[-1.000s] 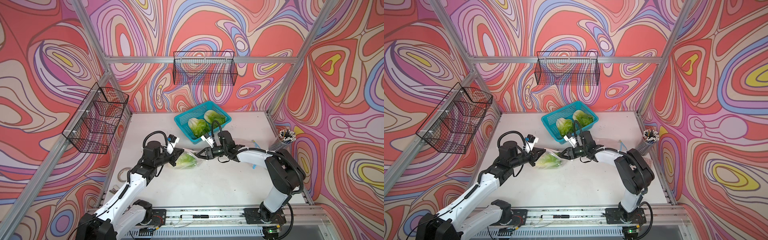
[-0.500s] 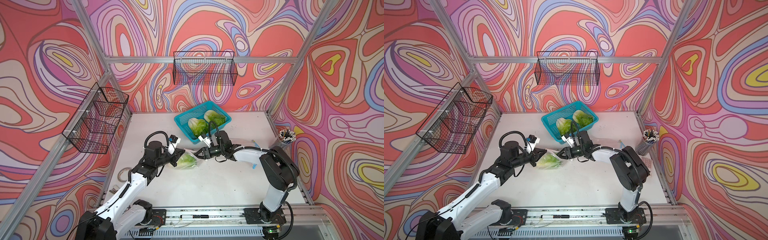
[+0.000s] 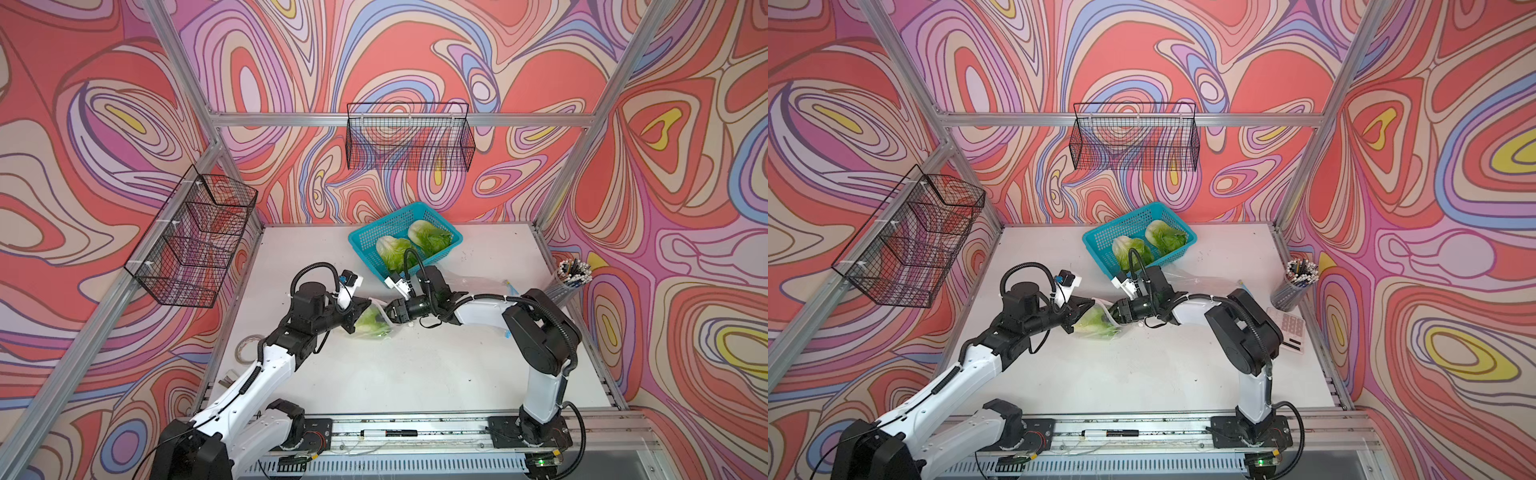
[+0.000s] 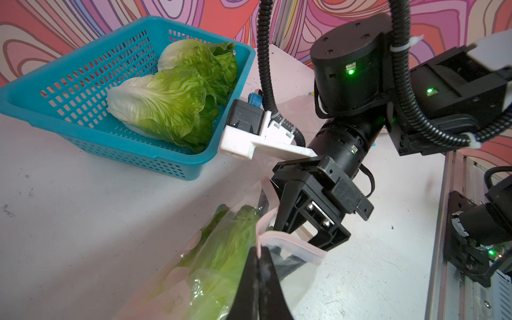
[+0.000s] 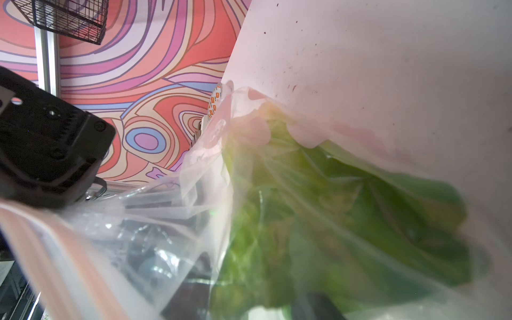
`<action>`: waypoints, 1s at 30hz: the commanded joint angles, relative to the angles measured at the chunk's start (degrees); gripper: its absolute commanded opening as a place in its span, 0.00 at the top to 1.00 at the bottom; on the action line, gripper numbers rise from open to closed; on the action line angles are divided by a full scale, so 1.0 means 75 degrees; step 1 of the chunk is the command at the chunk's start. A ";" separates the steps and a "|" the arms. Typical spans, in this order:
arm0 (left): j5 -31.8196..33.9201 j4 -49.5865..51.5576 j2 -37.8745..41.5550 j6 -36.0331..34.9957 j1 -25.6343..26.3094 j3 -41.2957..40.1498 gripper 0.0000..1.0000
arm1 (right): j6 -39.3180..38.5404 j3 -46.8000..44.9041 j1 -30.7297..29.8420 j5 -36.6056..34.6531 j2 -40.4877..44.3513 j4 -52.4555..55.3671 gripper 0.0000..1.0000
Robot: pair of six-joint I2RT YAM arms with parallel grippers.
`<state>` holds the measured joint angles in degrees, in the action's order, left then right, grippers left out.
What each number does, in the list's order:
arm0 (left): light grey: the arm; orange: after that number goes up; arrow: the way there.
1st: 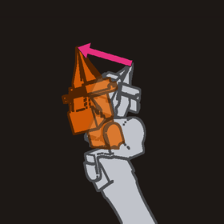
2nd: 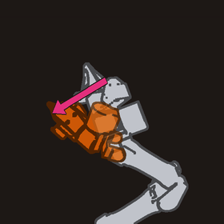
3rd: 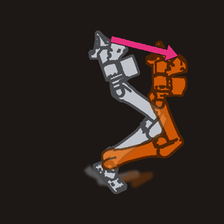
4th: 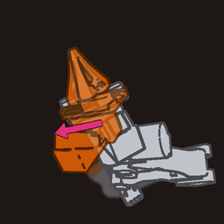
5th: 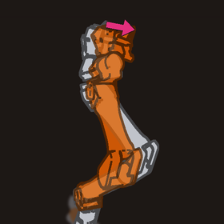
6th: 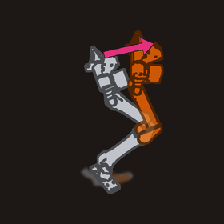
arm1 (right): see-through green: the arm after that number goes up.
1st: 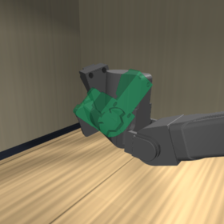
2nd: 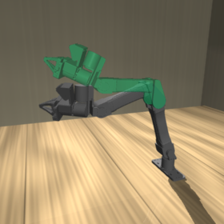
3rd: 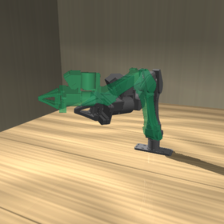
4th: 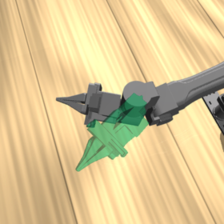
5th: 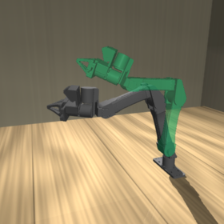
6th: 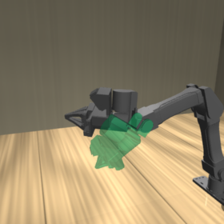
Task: Open the zip-top bag and take out the chinese cabbages
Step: Pick up the Chinese cabbage from the zipper food storage bag.
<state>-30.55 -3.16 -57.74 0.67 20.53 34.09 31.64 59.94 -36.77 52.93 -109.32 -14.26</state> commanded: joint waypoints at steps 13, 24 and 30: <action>0.0491 -0.0136 0.0000 0.0137 0.0075 0.0005 0.86 | 0.0754 -0.0035 -0.0101 -0.0217 -0.0248 -0.1381 0.83; 0.1514 0.0090 0.0656 0.0836 0.0086 -0.0411 0.19 | -0.0221 0.0047 -0.0104 -0.0408 0.0113 -0.0445 1.00; 0.2865 0.0261 0.1399 0.1154 0.0081 -0.0919 0.00 | -0.0345 0.0059 -0.0084 -0.0423 0.0188 -0.0429 1.00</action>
<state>-15.90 -2.76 -49.50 7.18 20.97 28.86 30.72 59.99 -37.21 50.35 -109.95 -17.91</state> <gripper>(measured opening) 0.991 0.048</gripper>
